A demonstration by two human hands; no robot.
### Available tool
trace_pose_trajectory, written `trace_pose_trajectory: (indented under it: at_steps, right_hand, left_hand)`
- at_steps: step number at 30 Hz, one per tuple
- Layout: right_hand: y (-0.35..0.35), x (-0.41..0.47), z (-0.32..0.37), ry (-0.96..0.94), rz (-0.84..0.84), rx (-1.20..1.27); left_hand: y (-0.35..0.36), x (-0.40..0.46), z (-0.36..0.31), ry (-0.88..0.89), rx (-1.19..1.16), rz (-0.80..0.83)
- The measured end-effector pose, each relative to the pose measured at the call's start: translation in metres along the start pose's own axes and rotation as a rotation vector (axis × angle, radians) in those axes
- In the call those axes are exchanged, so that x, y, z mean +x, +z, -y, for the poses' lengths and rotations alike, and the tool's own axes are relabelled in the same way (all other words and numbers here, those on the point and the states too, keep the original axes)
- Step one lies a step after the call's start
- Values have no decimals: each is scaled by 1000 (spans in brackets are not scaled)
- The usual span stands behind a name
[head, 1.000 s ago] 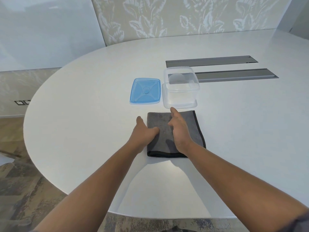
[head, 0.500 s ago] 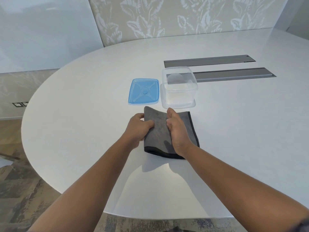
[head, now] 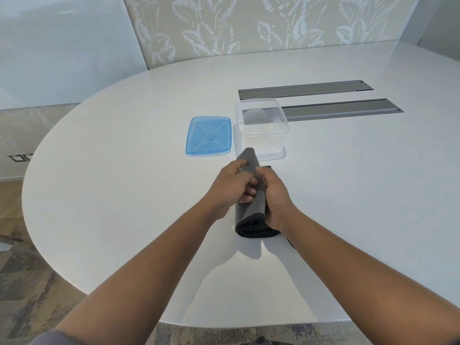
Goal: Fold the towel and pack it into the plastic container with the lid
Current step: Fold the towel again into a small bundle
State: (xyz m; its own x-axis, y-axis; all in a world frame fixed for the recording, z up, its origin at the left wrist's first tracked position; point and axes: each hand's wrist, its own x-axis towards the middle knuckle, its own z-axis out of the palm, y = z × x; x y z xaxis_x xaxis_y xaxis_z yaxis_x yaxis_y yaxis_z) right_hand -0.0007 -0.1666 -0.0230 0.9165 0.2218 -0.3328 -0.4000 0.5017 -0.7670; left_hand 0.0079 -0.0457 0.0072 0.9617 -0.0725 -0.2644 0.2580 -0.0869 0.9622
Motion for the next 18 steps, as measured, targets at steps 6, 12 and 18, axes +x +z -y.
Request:
trace_pose_trajectory:
  at_steps: [6,12,18]
  right_hand:
    - [-8,0,22,-61,-111,-447]
    - [-19,0,34,-55,-216,-642]
    - [-40,5,33,-24,-215,-508]
  left_hand:
    - [-2,2,25,531,741,-97]
    - [17,11,43,468,950,49]
    - [32,17,44,405,1095,128]
